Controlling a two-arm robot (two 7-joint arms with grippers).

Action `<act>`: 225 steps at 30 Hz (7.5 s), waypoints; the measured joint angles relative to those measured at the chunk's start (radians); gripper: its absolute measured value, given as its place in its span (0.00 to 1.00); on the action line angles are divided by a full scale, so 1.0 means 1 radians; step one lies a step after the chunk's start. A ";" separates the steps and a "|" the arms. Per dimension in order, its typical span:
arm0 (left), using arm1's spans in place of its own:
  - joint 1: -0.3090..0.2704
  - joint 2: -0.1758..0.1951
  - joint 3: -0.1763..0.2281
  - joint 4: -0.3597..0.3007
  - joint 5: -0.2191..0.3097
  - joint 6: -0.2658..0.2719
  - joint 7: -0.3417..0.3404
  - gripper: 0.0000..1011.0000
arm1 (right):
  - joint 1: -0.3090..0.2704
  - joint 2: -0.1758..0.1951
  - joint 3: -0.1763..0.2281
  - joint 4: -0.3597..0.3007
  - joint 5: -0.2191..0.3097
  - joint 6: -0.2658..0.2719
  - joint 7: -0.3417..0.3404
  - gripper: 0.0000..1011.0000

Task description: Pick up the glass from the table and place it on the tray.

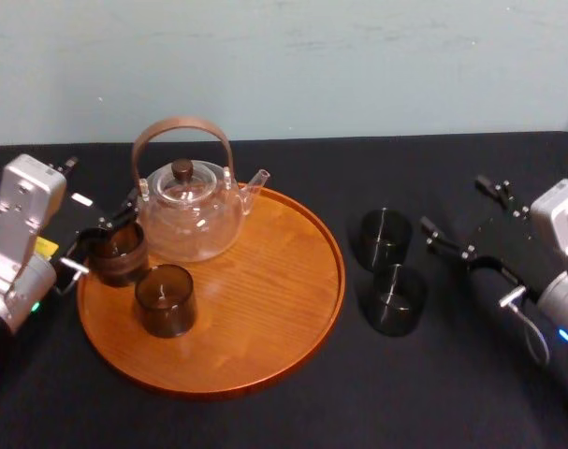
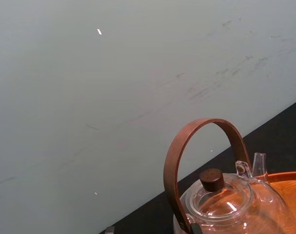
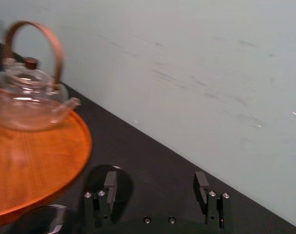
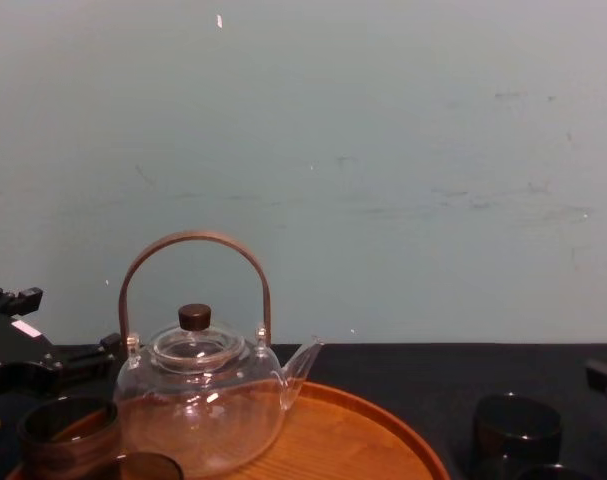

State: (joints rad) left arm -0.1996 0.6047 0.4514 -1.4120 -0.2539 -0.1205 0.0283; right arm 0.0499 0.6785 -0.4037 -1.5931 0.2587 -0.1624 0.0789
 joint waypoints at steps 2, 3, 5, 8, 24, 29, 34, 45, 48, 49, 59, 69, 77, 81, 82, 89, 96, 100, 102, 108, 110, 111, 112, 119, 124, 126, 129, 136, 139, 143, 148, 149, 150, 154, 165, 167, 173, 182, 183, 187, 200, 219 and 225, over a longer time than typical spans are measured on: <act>0.000 0.000 0.000 0.000 0.000 0.000 0.000 0.99 | -0.026 0.012 0.004 -0.028 0.000 -0.006 0.011 0.99; 0.000 0.000 0.000 0.000 0.000 0.000 0.000 0.99 | -0.045 0.020 0.007 -0.050 0.000 -0.009 0.019 0.99; 0.000 0.000 0.000 0.000 0.000 0.000 0.000 0.99 | -0.060 0.027 0.011 -0.067 0.000 -0.011 0.025 0.99; 0.000 0.000 0.000 0.000 0.000 0.000 0.000 0.99 | -0.088 0.037 0.018 -0.092 0.001 -0.015 0.037 0.99; 0.000 0.000 0.000 0.000 0.000 0.000 0.000 0.99 | -0.179 0.055 0.040 -0.152 0.012 -0.029 0.105 0.99; 0.000 0.000 0.000 0.000 0.000 0.000 0.000 0.99 | -0.187 0.047 0.047 -0.150 0.051 -0.018 0.150 0.99; 0.000 0.000 0.000 0.000 0.000 0.000 0.000 0.99 | -0.190 0.042 0.052 -0.145 0.074 -0.003 0.177 0.99; 0.000 0.000 0.000 0.000 0.000 0.000 0.000 0.99 | -0.199 0.022 0.070 -0.118 0.099 0.024 0.227 0.99; 0.000 0.000 0.000 0.000 0.000 0.000 0.000 0.99 | -0.202 0.017 0.077 -0.114 0.099 0.027 0.234 0.99; 0.000 0.000 0.000 0.000 0.000 0.000 0.000 0.99 | -0.204 0.014 0.080 -0.112 0.099 0.029 0.237 0.99; 0.000 0.000 0.000 0.000 0.000 0.000 0.000 0.99 | -0.213 -0.005 0.097 -0.098 0.095 0.037 0.258 0.99; 0.000 0.000 0.000 0.000 0.000 0.000 0.000 0.99 | -0.203 -0.031 0.103 -0.069 0.091 0.063 0.293 0.99; 0.000 0.000 0.000 0.000 0.000 0.000 0.000 0.99 | -0.166 -0.061 0.104 -0.030 0.098 0.103 0.322 0.99; 0.000 0.000 0.000 0.000 0.000 0.000 0.000 0.99 | -0.143 -0.081 0.104 -0.007 0.087 0.121 0.330 0.99; 0.000 0.000 0.000 0.000 0.000 0.000 0.000 0.99 | -0.140 -0.084 0.104 -0.004 0.085 0.123 0.332 0.99; 0.000 0.000 0.000 0.000 0.000 0.000 0.000 0.99 | -0.117 -0.110 0.102 0.023 0.068 0.135 0.348 0.99; 0.000 0.000 0.000 0.000 0.000 0.000 0.000 0.99 | -0.092 -0.134 0.097 0.055 0.057 0.141 0.363 0.99; 0.000 0.000 0.000 0.000 0.000 0.000 0.000 0.99 | -0.075 -0.149 0.091 0.077 0.051 0.142 0.371 0.99; 0.000 0.000 0.000 0.000 0.000 0.000 0.000 0.99 | -0.070 -0.153 0.089 0.084 0.049 0.143 0.373 0.99; 0.000 0.000 0.000 0.000 0.000 0.000 0.000 0.99 | -0.052 -0.168 0.083 0.105 0.047 0.147 0.379 0.99; 0.000 0.000 0.000 0.000 0.000 0.000 0.000 0.99 | -0.052 -0.168 0.083 0.106 0.047 0.148 0.379 0.99; 0.000 0.000 0.000 0.000 0.000 0.000 0.000 0.99 | -0.052 -0.168 0.083 0.106 0.047 0.148 0.379 0.99; 0.000 0.000 0.000 0.000 0.000 0.000 0.000 0.99 | -0.052 -0.168 0.083 0.106 0.047 0.148 0.379 0.99; 0.000 0.000 0.000 0.000 0.000 0.000 0.000 0.99 | -0.053 -0.167 0.083 0.104 0.047 0.148 0.378 0.99; 0.000 0.000 0.000 0.000 0.000 0.000 0.000 0.99 | -0.054 -0.166 0.083 0.102 0.047 0.148 0.378 0.99; 0.000 0.000 0.000 0.000 0.000 0.000 0.000 0.99 | -0.054 -0.166 0.084 0.102 0.047 0.148 0.378 0.99; 0.000 0.000 0.000 0.000 0.000 0.000 0.000 0.99 | -0.053 -0.167 0.083 0.103 0.047 0.149 0.380 0.99; 0.000 0.000 0.000 0.000 0.000 0.000 0.000 0.99 | -0.045 -0.171 0.080 0.115 0.056 0.158 0.390 0.99; 0.000 0.000 0.000 0.000 0.000 0.000 0.000 0.99 | -0.043 -0.172 0.079 0.115 0.058 0.161 0.390 0.99; 0.000 0.000 0.000 0.000 0.000 0.000 0.000 0.99 | -0.043 -0.172 0.079 0.115 0.058 0.161 0.390 0.99; 0.000 0.000 0.000 0.000 0.000 0.000 0.000 0.99 | -0.044 -0.172 0.079 0.115 0.058 0.161 0.390 0.99; 0.000 0.000 0.000 0.000 0.000 0.000 0.000 0.99 | -0.044 -0.171 0.079 0.115 0.058 0.161 0.390 0.99; 0.000 0.000 0.000 0.000 0.000 0.000 0.000 0.99 | -0.044 -0.171 0.079 0.115 0.057 0.161 0.390 0.99; 0.000 0.000 0.000 0.000 0.000 0.000 0.000 0.99 | -0.044 -0.171 0.079 0.115 0.057 0.160 0.390 0.99; 0.000 0.000 0.000 0.000 0.000 0.000 0.000 0.99 | -0.045 -0.171 0.079 0.114 0.057 0.160 0.391 0.89; 0.000 0.000 0.000 0.000 0.000 0.000 0.000 0.99 | -0.045 -0.171 0.079 0.114 0.057 0.160 0.390 0.89; 0.000 0.000 0.000 0.000 0.000 0.000 0.000 0.99 | -0.045 -0.171 0.079 0.114 0.057 0.159 0.390 0.89; 0.000 0.000 0.000 0.000 0.000 0.000 0.000 0.99 | -0.045 -0.171 0.074 0.096 0.061 0.164 0.393 0.89; 0.000 0.000 0.000 0.000 0.000 0.000 0.000 0.99 | -0.045 -0.171 0.073 0.090 0.062 0.166 0.394 0.89; 0.000 0.000 0.000 0.000 0.000 0.000 0.000 0.99 | -0.045 -0.169 0.069 0.061 0.065 0.175 0.396 0.89; 0.000 0.000 0.000 0.000 0.000 0.000 0.000 0.99 | 0.022 -0.210 -0.034 -0.018 0.049 0.235 0.411 0.89; 0.000 0.000 0.000 0.000 0.000 0.000 0.000 0.99 | 0.101 -0.291 -0.140 0.055 -0.010 0.265 0.395 0.89; 0.000 0.000 0.000 0.000 0.000 0.000 0.000 0.99 | 0.115 -0.308 -0.154 0.084 -0.028 0.265 0.389 0.89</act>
State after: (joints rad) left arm -0.1996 0.6047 0.4514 -1.4120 -0.2539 -0.1205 0.0283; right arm 0.1646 0.3707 -0.5577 -1.5086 0.2306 0.1029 0.4678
